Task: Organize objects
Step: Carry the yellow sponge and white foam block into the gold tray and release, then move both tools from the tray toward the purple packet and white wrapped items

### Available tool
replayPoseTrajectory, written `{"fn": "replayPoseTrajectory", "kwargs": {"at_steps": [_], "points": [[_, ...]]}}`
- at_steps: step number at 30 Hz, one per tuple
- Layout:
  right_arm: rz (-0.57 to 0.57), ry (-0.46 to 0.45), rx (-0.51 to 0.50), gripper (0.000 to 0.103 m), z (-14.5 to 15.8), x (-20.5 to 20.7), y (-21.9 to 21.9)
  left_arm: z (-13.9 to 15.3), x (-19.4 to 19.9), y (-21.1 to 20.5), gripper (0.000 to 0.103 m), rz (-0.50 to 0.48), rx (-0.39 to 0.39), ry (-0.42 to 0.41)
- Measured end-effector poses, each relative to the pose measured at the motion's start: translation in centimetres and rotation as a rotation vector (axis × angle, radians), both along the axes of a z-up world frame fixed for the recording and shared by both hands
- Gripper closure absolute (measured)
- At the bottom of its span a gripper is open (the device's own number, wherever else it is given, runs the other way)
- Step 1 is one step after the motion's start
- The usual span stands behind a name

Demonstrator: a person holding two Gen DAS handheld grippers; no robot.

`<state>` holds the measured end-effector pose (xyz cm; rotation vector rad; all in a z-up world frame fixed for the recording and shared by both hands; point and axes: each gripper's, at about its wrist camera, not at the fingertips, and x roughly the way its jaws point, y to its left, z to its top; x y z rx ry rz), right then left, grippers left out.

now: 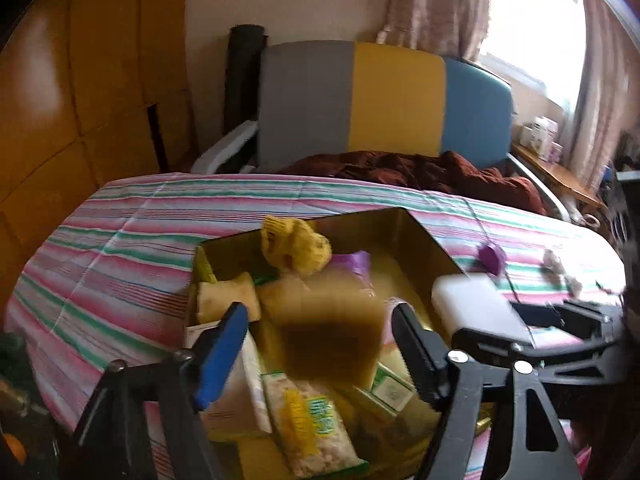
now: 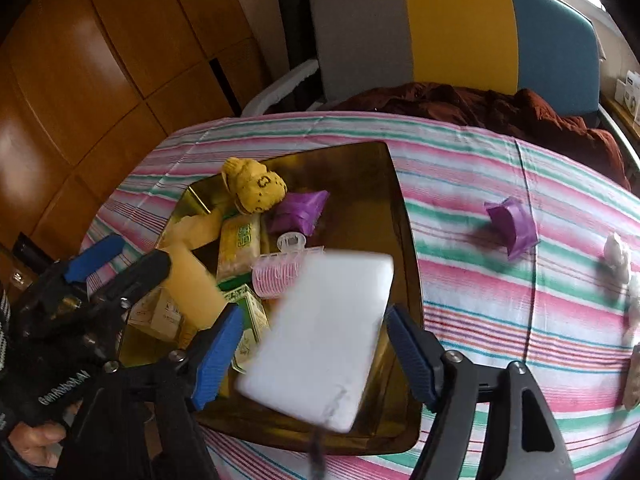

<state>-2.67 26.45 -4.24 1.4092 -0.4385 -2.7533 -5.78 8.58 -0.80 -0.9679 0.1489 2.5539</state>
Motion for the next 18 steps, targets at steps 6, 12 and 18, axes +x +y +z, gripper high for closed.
{"fn": "replayPoseTrajectory", "kwargs": {"at_steps": [6, 12, 18], "points": [[-0.007, 0.008, 0.000, 0.023, -0.2, 0.7, -0.2, 0.2, -0.3, -1.8, 0.015, 0.017, 0.071, -0.018], [-0.020, 0.031, 0.020, 0.023, 0.5, 1.8, -0.3, 0.7, 0.2, -3.4, 0.015, 0.053, 0.092, 0.003], [-0.038, 0.049, 0.069, 0.023, 0.7, 2.6, -0.8, -0.5, 0.7, -5.0, 0.015, 0.109, 0.058, -0.020]]}}
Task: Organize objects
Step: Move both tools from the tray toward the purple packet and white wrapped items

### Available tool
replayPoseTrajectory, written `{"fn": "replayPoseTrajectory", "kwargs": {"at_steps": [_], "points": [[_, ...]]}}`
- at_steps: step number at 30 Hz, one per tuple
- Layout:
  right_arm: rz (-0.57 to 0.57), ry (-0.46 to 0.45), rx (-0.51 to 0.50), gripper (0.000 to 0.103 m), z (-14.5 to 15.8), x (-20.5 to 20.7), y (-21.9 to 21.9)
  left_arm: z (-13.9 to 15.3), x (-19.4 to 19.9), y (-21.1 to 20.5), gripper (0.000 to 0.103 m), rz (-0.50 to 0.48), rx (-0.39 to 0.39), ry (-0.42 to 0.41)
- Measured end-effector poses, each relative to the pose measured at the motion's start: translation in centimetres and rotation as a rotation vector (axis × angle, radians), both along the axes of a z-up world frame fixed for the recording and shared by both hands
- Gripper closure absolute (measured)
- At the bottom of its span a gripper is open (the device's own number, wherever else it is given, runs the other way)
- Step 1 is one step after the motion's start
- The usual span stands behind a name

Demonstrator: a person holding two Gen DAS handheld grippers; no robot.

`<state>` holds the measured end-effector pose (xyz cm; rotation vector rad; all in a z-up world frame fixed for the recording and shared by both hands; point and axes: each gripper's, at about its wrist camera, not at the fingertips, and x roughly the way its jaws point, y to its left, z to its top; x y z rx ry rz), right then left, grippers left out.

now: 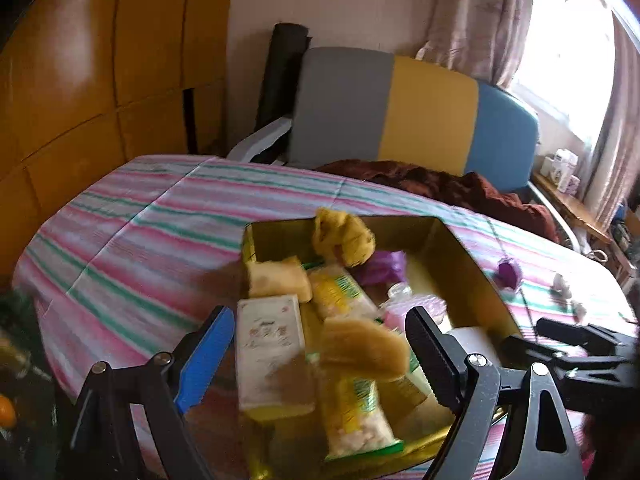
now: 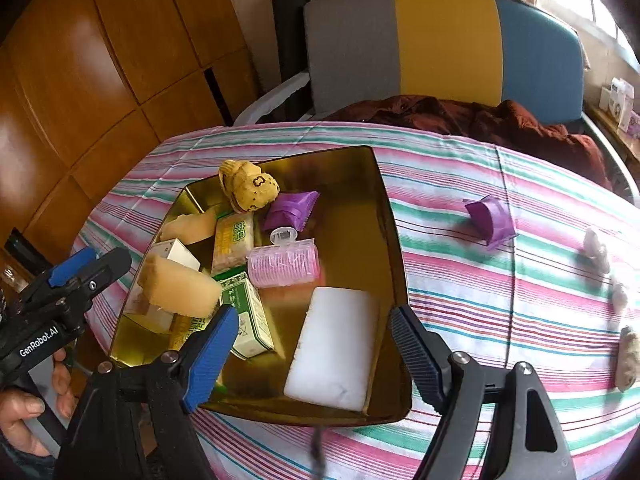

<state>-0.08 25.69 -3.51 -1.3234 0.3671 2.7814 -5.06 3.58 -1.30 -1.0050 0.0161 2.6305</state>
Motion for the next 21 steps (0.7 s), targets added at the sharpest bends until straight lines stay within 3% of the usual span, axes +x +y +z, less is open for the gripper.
{"fn": "replayPoseTrajectory", "kwargs": {"at_steps": [6, 21], "points": [[-0.009, 0.019, 0.036, 0.023, 0.1, 0.5, -0.5, -0.4, 0.7, -0.1, 0.015, 0.009, -0.020, -0.005], [-0.049, 0.058, 0.085, 0.023, 0.7, 1.9, 0.1, 0.9, 2.9, 2.5, 0.015, -0.070, -0.057, 0.040]]}}
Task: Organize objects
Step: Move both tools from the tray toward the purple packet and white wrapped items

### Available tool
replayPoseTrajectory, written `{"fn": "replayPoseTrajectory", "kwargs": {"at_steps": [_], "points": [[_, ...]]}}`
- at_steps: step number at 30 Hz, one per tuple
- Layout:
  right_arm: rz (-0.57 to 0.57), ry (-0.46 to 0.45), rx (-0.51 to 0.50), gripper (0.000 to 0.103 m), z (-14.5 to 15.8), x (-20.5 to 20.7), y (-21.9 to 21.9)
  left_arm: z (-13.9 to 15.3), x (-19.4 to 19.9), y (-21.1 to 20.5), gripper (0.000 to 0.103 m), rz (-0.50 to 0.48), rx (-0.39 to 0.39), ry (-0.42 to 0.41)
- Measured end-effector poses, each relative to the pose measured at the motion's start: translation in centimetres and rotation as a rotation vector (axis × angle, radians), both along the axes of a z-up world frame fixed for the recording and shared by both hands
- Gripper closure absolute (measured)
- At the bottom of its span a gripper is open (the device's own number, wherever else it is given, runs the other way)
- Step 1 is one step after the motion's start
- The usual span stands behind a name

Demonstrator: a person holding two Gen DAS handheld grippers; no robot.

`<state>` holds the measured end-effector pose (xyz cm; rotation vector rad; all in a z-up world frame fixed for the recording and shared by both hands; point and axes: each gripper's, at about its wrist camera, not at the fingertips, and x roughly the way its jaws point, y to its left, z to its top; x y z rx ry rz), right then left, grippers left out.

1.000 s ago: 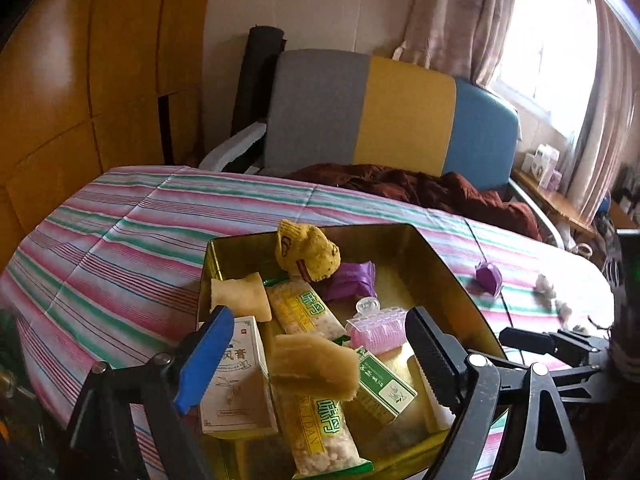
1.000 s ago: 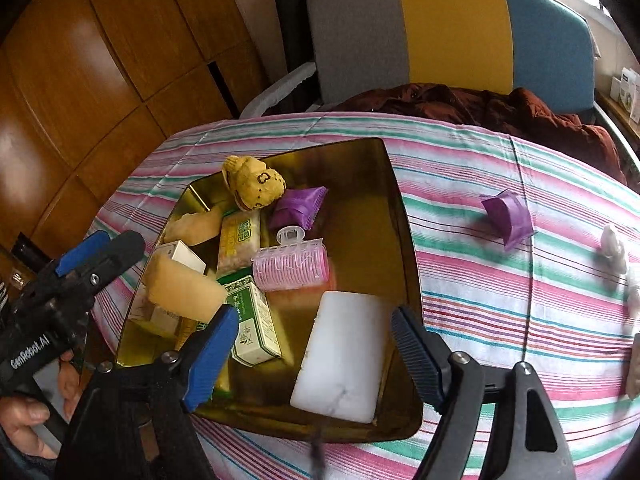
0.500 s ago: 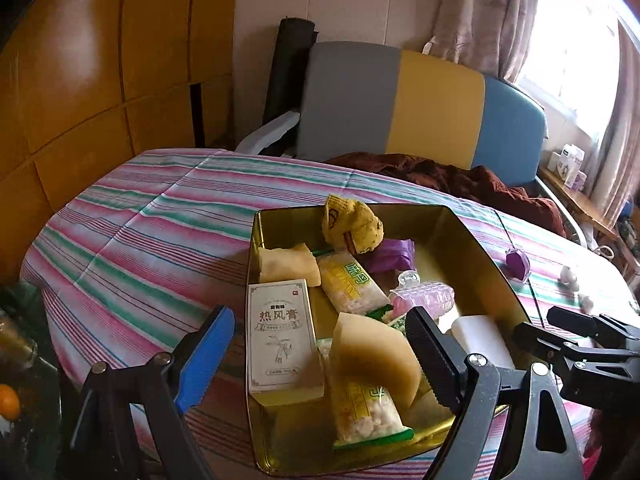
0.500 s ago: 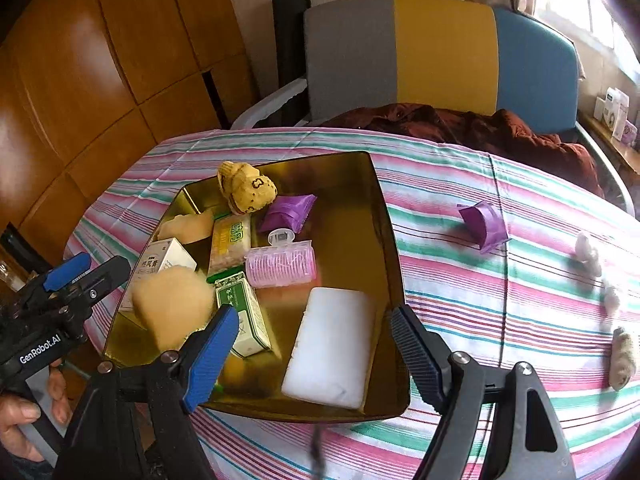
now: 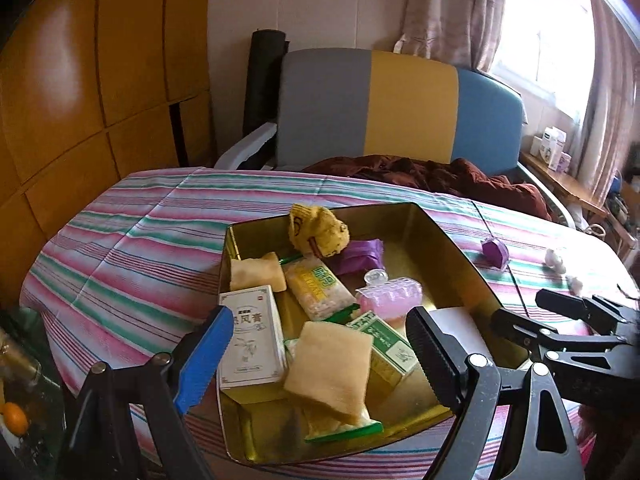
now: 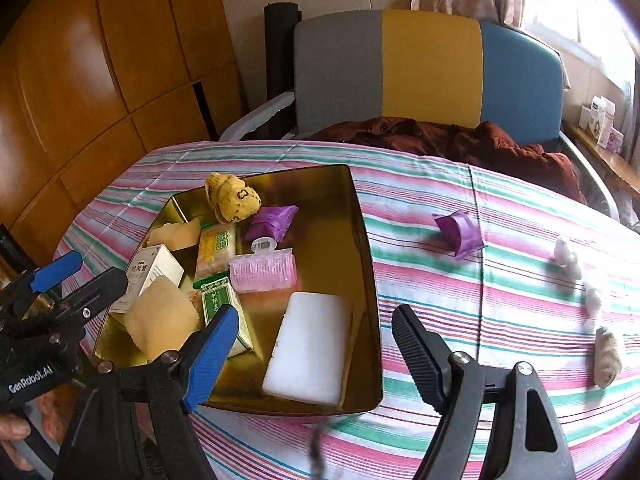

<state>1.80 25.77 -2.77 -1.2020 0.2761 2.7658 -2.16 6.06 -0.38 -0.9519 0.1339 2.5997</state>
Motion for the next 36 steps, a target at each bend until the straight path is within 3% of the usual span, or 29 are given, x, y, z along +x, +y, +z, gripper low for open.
{"fn": "replayPoseTrajectory", "kwargs": {"at_steps": [21, 36], "points": [[-0.084, 0.009, 0.012, 0.023, 0.3, 1.6, 3.5, 0.1, 2.0, 4.3, 0.015, -0.118, -0.054, 0.009], [-0.241, -0.050, -0.038, 0.023, -0.9, 3.8, 10.2, -0.2, 3.2, 8.6, 0.015, -0.250, -0.080, 0.003]]}}
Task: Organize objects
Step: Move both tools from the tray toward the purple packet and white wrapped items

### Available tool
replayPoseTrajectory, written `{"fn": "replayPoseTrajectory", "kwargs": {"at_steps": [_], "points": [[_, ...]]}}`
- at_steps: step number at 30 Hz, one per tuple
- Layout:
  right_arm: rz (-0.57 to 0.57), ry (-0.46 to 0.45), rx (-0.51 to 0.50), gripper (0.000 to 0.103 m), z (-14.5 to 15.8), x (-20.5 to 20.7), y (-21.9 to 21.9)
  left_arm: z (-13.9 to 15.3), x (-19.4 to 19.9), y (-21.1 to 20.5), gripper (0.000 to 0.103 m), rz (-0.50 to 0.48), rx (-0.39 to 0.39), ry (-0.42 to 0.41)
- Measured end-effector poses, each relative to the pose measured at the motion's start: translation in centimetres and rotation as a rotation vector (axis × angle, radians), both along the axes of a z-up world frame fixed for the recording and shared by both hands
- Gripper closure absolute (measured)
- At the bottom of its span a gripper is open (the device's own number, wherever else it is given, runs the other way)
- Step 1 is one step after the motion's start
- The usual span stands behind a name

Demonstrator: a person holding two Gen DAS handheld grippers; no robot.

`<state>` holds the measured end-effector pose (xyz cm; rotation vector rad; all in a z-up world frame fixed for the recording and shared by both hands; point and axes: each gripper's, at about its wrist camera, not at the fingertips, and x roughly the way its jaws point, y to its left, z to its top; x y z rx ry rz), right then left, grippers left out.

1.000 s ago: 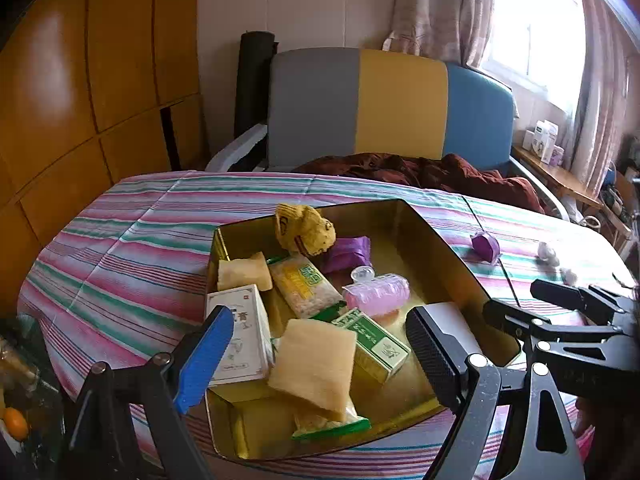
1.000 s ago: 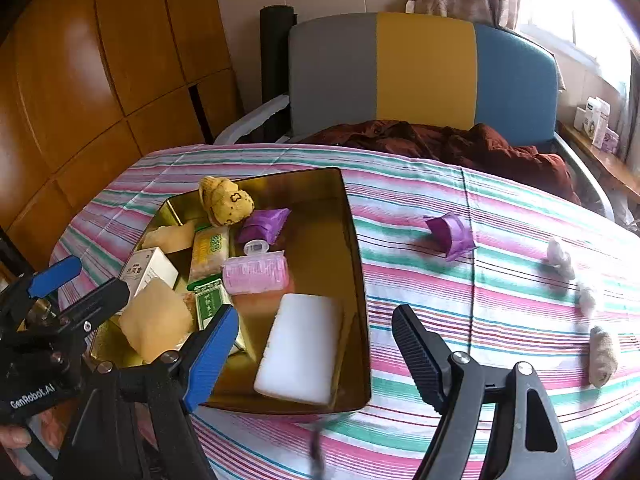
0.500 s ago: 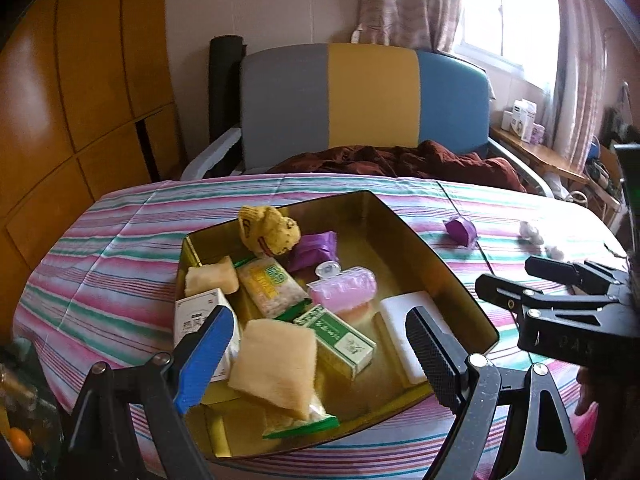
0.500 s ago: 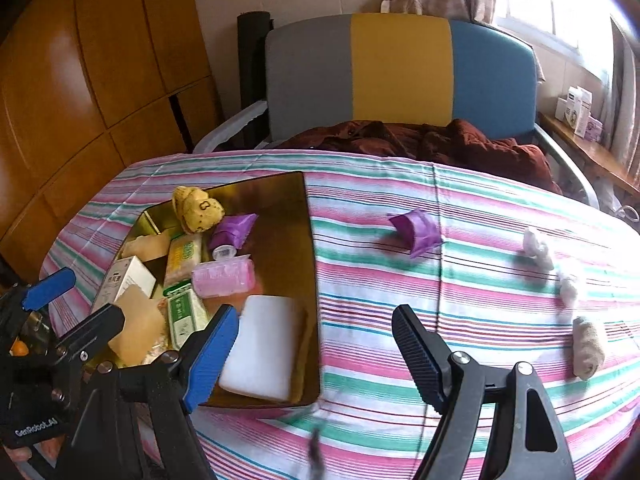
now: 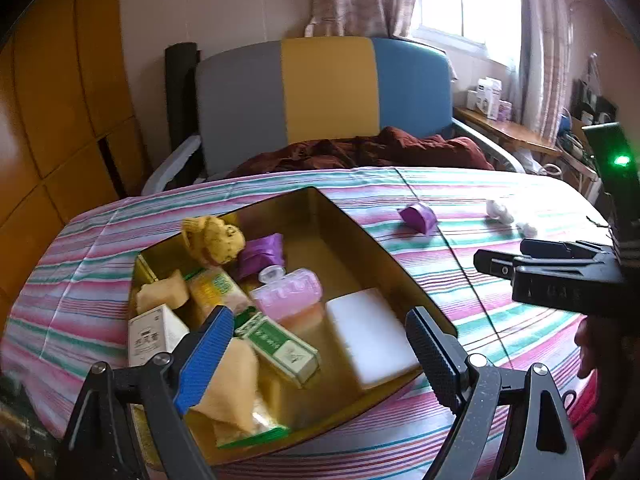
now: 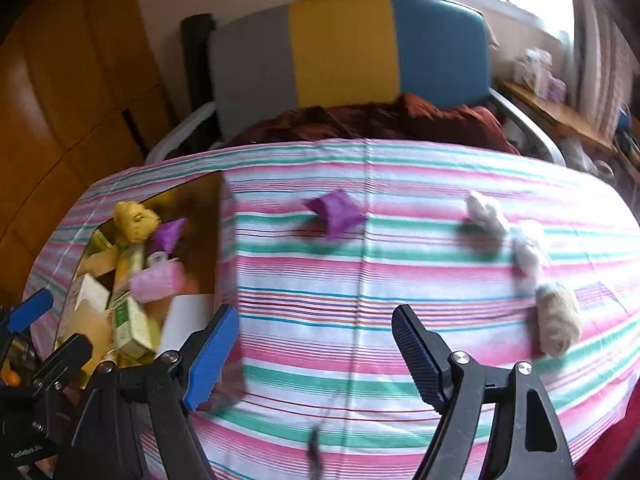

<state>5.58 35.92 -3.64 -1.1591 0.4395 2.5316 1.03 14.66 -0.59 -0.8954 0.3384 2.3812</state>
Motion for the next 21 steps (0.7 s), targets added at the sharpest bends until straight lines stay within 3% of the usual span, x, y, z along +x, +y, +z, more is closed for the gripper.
{"fn": "replayPoseTrajectory", "kwargs": {"at_steps": [11, 21], "points": [[-0.133, -0.037, -0.064, 0.023, -0.4, 2.1, 6.4, -0.5, 0.2, 3.0, 0.015, -0.080, -0.017, -0.019], [-0.293, -0.014, -0.034, 0.023, 1.6, 4.9, 14.1, -0.8, -0.5, 5.3, 0.015, -0.120, -0.027, -0.039]]}}
